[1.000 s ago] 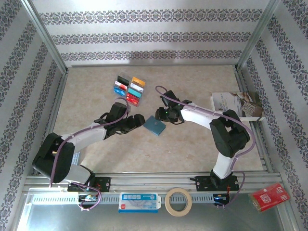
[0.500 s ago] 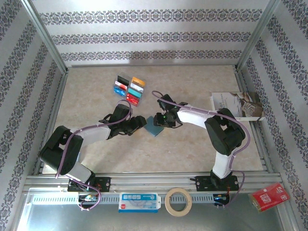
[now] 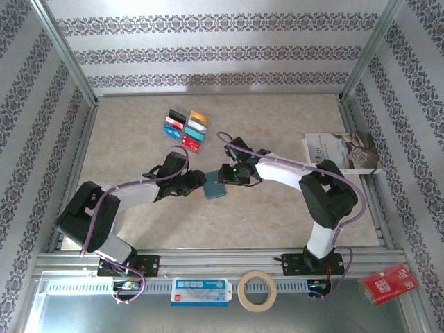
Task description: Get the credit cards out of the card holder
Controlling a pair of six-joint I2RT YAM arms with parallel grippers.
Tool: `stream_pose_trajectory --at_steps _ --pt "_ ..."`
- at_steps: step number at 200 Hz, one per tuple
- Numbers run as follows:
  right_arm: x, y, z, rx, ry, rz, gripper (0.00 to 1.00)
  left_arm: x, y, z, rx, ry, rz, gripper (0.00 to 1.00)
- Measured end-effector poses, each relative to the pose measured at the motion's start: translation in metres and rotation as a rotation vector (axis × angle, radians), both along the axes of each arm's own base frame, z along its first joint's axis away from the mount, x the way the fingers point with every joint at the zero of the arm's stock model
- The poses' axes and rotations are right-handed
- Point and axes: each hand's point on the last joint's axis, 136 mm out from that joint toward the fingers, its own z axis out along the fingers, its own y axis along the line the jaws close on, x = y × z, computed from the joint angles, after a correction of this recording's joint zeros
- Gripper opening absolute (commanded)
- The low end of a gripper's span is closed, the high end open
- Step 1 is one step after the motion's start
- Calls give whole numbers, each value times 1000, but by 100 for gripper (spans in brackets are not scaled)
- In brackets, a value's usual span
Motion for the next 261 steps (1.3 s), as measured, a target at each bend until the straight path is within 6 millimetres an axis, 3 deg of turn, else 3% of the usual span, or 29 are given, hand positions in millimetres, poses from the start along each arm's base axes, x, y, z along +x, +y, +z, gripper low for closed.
stream_pose_trajectory --at_steps 36,94,134,210,235,261 --pt "7 2 0 -7 -6 13 31 -2 -7 -6 -26 21 -28 38" --pt "5 1 -23 -41 42 13 26 -2 -11 -11 -41 30 -42 37" --pt "5 1 -24 -39 40 13 24 -3 -16 -23 -56 63 -51 36" --pt "5 1 -26 -42 43 12 24 2 -27 -12 -130 43 -62 32" --pt "6 1 -26 -42 42 11 24 2 -28 -11 -142 46 -60 25" --pt "9 -3 -24 -29 38 -7 25 2 -29 -9 -149 44 -63 12"
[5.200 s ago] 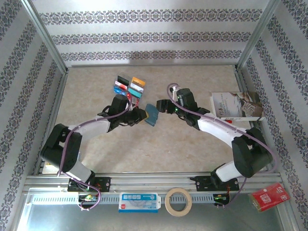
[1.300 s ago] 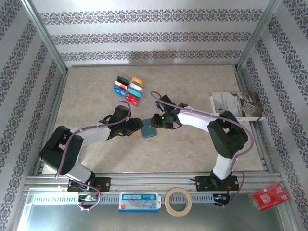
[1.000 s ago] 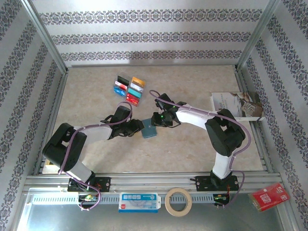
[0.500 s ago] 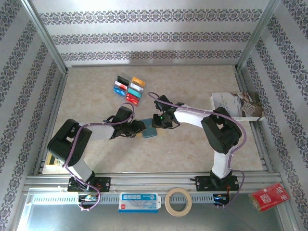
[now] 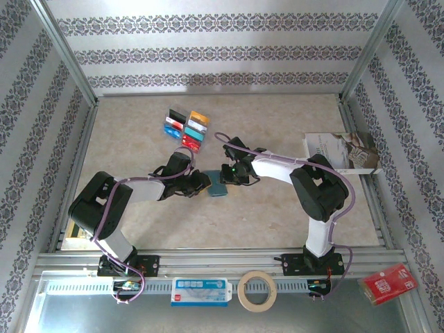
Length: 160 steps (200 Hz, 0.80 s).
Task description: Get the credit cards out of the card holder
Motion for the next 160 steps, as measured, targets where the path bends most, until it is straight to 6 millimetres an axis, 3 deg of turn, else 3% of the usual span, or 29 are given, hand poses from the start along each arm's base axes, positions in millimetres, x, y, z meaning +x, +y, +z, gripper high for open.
stream_pose_trajectory --at_steps 42,65,80,160 --pt "0 -10 13 96 -20 -64 31 4 -4 8 -17 -28 -12 0" --pt "6 -5 28 136 -64 -59 35 4 -4 10 -12 -34 -18 0" --pt "7 -1 34 150 -87 -48 32 6 -5 12 -7 -44 -28 0" --pt "-1 21 30 132 -83 48 31 7 -5 15 11 -59 -52 0"
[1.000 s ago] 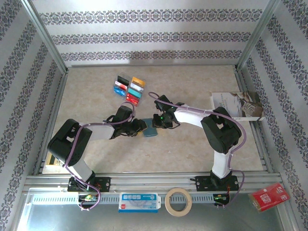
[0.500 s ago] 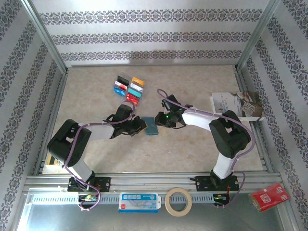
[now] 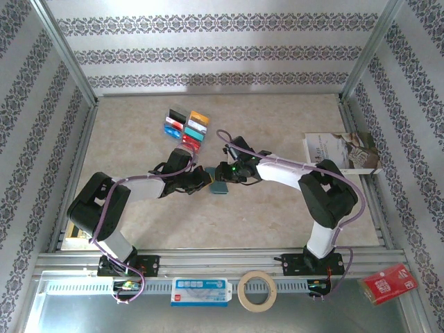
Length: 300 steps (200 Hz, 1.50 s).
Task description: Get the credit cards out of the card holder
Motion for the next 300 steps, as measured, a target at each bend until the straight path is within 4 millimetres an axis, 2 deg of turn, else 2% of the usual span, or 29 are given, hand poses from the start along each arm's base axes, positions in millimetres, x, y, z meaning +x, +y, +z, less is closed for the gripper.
stream_pose_trajectory --at_steps 101,153,202,221,261,300 --pt "-1 3 -10 -39 26 35 32 0 0 1 8 -2 -12 0" --pt "0 2 -11 -73 15 48 28 0 0 1 10 2 -12 0" --pt "3 -3 -10 -150 -34 24 20 0 0 0 17 -1 -10 0" --pt "6 -8 -9 -174 -49 2 20 1 0 2 17 -5 -12 0" --pt "10 -47 -23 -314 -43 -92 20 1 0 1 22 3 -12 0" --pt "9 -49 -24 -320 -35 -95 25 0 1 1 25 5 -15 0"
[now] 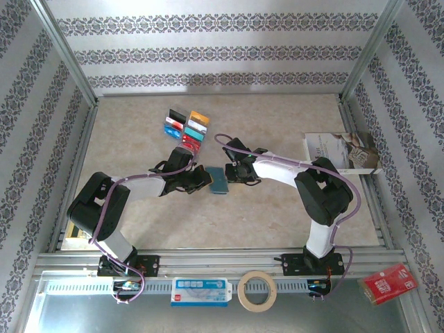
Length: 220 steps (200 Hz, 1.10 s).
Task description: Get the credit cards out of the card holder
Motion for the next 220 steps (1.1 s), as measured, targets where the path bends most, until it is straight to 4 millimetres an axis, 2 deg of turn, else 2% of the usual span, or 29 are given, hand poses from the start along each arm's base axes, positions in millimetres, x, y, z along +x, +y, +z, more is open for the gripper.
stream_pose_trajectory --at_steps 60,87,102,126,143,166,181,210,220 --pt "-3 13 -2 48 31 40 23 0 -1 0 2 -5 -10 0" --pt "-2 14 -4 43 31 54 18 0 -1 0 5 -6 -12 0" --pt "-1 14 -4 41 29 62 13 0 -1 1 9 -4 -15 9" --pt "1 16 -1 44 20 80 7 2 1 1 33 -3 -20 33" --pt "1 16 0 41 16 90 5 1 7 -4 78 1 -18 47" --pt "0 16 7 43 7 106 5 0 20 -6 133 7 4 61" --pt "-2 18 19 61 -4 121 5 4 31 4 147 -24 33 68" --pt "-4 31 49 121 -41 157 5 9 58 32 147 -110 117 76" --pt "-5 37 59 145 -51 172 4 9 67 37 149 -128 139 84"
